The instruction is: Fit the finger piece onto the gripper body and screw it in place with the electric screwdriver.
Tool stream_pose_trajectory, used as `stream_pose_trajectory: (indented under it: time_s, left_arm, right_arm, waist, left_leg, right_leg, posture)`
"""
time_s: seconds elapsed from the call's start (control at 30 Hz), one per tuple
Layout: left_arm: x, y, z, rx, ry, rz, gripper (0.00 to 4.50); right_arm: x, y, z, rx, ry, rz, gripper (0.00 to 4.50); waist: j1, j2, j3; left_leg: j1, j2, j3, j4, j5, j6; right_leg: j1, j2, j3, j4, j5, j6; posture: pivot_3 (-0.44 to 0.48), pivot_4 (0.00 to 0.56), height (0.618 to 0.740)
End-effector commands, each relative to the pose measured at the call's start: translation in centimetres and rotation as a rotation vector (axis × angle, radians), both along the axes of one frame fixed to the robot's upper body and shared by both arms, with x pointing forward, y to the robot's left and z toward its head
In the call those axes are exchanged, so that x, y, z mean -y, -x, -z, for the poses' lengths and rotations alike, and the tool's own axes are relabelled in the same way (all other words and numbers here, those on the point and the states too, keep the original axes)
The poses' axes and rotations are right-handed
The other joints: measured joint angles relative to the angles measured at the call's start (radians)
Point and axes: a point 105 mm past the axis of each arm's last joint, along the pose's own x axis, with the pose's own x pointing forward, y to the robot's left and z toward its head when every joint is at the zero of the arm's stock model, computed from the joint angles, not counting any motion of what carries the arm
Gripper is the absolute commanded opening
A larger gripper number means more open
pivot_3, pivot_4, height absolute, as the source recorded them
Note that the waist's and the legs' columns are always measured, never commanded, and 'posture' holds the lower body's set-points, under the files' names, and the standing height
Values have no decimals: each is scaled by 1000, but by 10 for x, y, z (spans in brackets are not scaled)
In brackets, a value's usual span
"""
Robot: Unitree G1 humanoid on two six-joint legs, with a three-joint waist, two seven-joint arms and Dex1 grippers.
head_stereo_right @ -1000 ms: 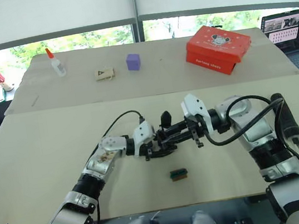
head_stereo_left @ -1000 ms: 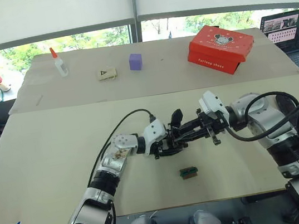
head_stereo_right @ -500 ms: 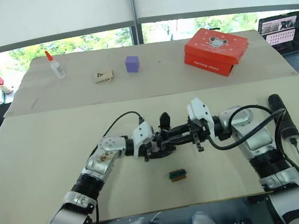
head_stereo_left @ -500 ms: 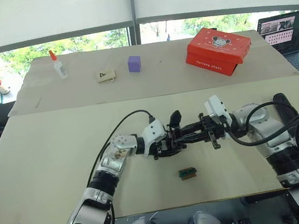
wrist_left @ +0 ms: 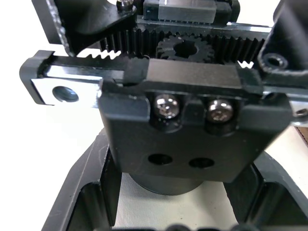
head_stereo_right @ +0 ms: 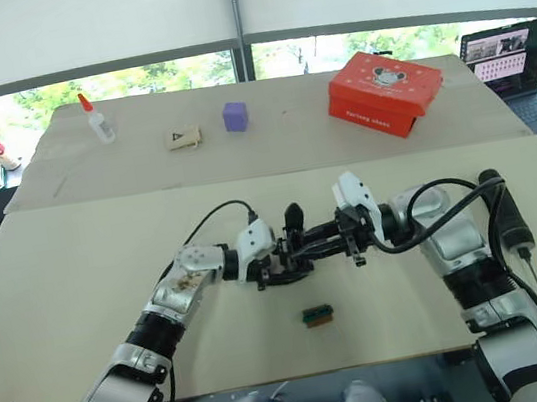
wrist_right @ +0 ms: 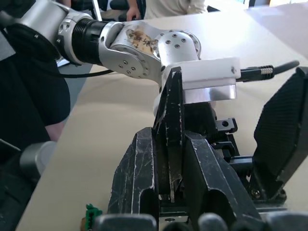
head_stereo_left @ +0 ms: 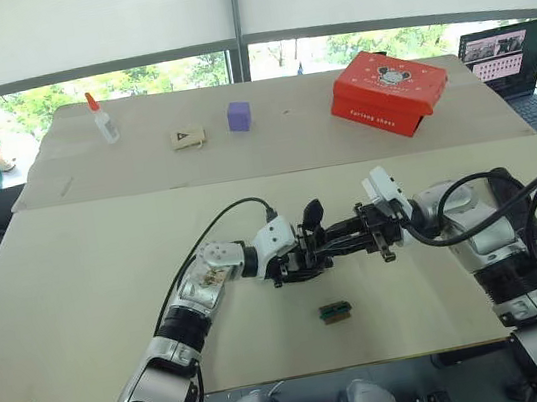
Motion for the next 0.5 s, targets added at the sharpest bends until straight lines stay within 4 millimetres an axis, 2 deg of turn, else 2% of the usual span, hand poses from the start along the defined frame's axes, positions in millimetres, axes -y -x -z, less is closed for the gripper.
stream_pose_trajectory:
  time_s: [0.03, 0.2, 0.3, 0.5]
  left_arm:
    - [-1, -5, -26, 87, 48, 11, 2323]
    - [1, -7, -27, 86, 57, 3, 2323]
    - [0, -7, -28, 87, 58, 6, 2323]
    - [-3, -6, -28, 85, 53, 14, 2323]
  right_arm:
    - [31, 16, 72, -262, 259, 147, 321]
    - [27, 18, 71, -222, 248, 133, 321]
    - [30, 24, 73, -185, 274, -2, 321]
    - [24, 11, 71, -232, 264, 14, 321]
  waist:
    - [2, 0, 0]
    - [4, 0, 0]
    - [4, 0, 0]
    - [5, 0, 0]
  left_leg:
    - [0, 0, 0, 0, 0, 0]
    - [0, -1, 0, 0, -1, 2]
    - [0, -1, 0, 0, 0, 3]
    - [-1, -2, 1, 0, 2, 8]
  right_leg:
    - [0, 0, 0, 0, 0, 0]
    - [1, -3, -10, -2, 0, 0]
    - [2, -4, -17, -2, 1, -1]
    - [4, -4, -18, -2, 1, -1]
  posture:
    - [0, 150, 740]
    - [0, 150, 740]
    - [0, 150, 740]
    - [0, 150, 740]
